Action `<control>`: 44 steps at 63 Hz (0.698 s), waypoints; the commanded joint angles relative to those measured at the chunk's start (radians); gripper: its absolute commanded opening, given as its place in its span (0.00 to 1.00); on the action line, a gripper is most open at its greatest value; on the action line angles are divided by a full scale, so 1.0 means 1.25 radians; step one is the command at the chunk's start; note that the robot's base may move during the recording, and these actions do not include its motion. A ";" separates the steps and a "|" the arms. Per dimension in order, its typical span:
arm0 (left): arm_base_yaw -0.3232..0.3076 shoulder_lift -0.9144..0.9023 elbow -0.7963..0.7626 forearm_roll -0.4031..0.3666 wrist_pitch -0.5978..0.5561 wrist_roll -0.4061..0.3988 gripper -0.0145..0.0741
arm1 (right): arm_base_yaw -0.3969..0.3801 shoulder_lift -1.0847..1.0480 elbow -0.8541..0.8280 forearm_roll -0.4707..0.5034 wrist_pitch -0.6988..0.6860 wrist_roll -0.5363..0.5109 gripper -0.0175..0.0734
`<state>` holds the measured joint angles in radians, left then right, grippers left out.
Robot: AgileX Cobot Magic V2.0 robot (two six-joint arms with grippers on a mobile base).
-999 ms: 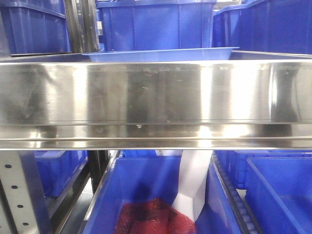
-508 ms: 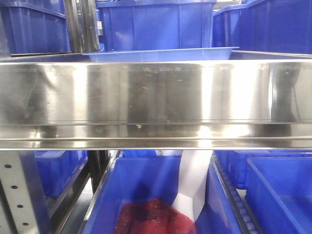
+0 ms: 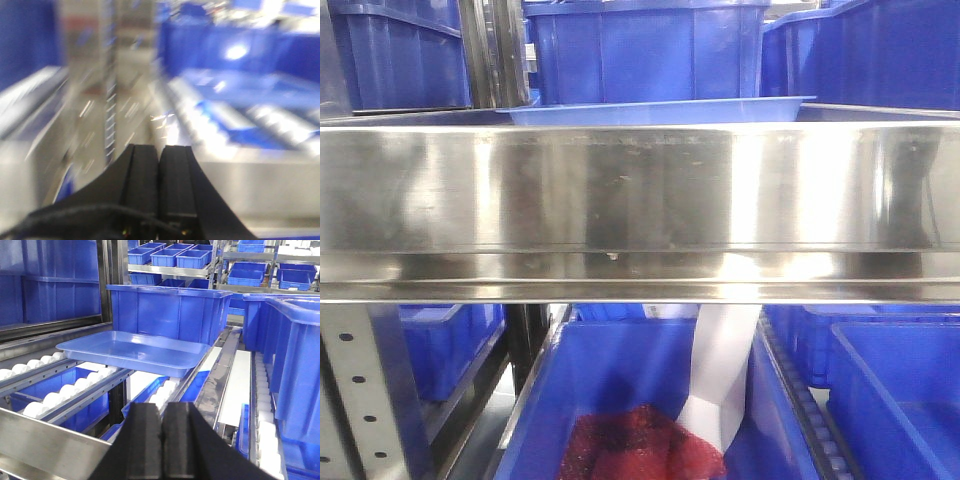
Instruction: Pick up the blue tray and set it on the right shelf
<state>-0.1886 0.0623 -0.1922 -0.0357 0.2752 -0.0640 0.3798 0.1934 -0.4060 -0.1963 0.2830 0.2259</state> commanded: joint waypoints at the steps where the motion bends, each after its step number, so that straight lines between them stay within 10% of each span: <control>1: 0.030 -0.027 0.035 -0.026 -0.070 0.002 0.11 | 0.001 0.007 -0.022 -0.013 -0.076 -0.009 0.25; 14: 0.057 -0.068 0.206 -0.033 -0.242 0.002 0.11 | 0.001 0.007 -0.022 -0.013 -0.076 -0.009 0.25; 44: 0.057 -0.068 0.201 -0.033 -0.183 0.002 0.11 | 0.001 0.007 -0.021 -0.013 -0.074 -0.009 0.25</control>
<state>-0.1214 -0.0115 0.0285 -0.0678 0.1340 -0.0640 0.3798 0.1934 -0.4042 -0.1963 0.2830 0.2236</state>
